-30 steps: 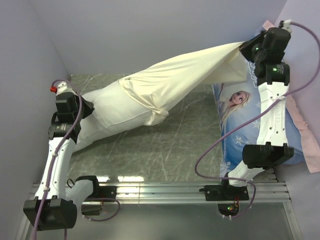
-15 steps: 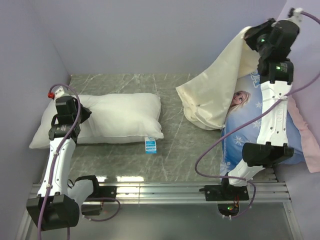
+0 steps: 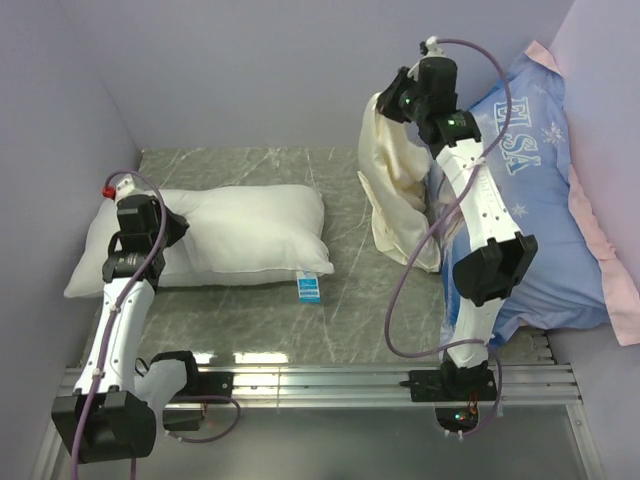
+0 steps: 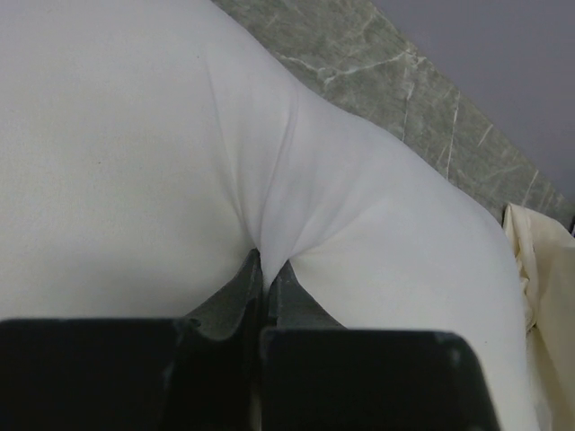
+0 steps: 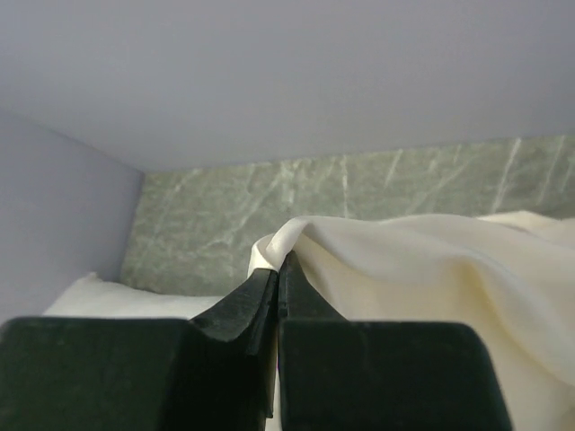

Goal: Remove the pillowcase from the pillow

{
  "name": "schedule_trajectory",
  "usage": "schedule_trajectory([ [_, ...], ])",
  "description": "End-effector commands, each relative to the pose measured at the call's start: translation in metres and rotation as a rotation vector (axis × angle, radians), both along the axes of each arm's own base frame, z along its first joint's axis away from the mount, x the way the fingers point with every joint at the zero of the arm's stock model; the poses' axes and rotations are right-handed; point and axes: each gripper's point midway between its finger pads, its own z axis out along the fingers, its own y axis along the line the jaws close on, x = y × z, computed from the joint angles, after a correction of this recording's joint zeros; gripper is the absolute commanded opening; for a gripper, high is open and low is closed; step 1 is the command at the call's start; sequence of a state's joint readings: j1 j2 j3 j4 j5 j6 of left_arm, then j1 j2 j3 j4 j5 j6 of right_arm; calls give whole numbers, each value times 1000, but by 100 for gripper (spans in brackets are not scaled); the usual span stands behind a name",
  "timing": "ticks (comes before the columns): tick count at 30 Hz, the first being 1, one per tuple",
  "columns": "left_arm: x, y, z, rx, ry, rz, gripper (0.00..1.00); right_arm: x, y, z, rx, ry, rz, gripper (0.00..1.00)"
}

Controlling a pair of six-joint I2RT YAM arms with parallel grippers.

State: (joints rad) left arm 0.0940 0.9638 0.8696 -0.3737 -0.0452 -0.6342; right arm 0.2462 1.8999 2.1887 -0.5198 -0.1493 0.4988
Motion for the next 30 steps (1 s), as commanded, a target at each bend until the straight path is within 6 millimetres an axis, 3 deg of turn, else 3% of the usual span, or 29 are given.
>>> schedule_trajectory([
  [1,12,-27,20,-44,-107,-83,0,5,-11,-1,-39,-21,-65,0],
  [3,12,-28,17,-33,-105,-69,0,-1,-18,-28,-58,35,-100,0],
  [5,13,-30,9,-34,-93,-68,1,-7,-23,-38,-44,26,-133,0],
  [6,14,-30,8,-40,-95,-69,0,-24,-27,-64,-45,70,-136,0],
  [7,14,-35,3,-43,-84,-81,1,-31,-29,-73,-42,79,-140,0],
  [8,14,-40,2,-45,-82,-96,1,-40,-30,-68,-30,53,-138,0],
  [9,14,-41,0,-45,-78,-97,1,-49,-31,-106,-52,121,-135,0],
  [13,14,-38,-3,-32,-62,-87,6,-73,-34,-168,-91,234,-127,0],
  [14,14,-37,-2,-27,-62,-84,11,-76,-35,-175,-90,240,-125,14],
  [15,13,-36,1,-20,-67,-84,25,-87,-34,-188,-93,263,-107,23],
  [17,12,-34,11,-10,-85,-80,35,-97,-35,-186,-87,249,-96,42],
  [18,11,-33,14,-2,-92,-77,48,-105,-34,-195,-95,262,-83,47],
  [19,10,-32,23,2,-113,-73,54,-109,-35,-194,-95,259,-81,49],
  [20,8,-32,26,3,-118,-72,59,-113,-35,-194,-97,258,-77,67],
  [21,7,-32,30,5,-127,-74,64,-119,-38,-190,-95,244,-80,70],
  [29,-5,-41,84,36,-211,-154,82,-145,-47,-163,-85,185,-92,98],
  [30,-6,-43,88,58,-213,-176,99,-148,-49,-160,-83,176,-95,99],
])
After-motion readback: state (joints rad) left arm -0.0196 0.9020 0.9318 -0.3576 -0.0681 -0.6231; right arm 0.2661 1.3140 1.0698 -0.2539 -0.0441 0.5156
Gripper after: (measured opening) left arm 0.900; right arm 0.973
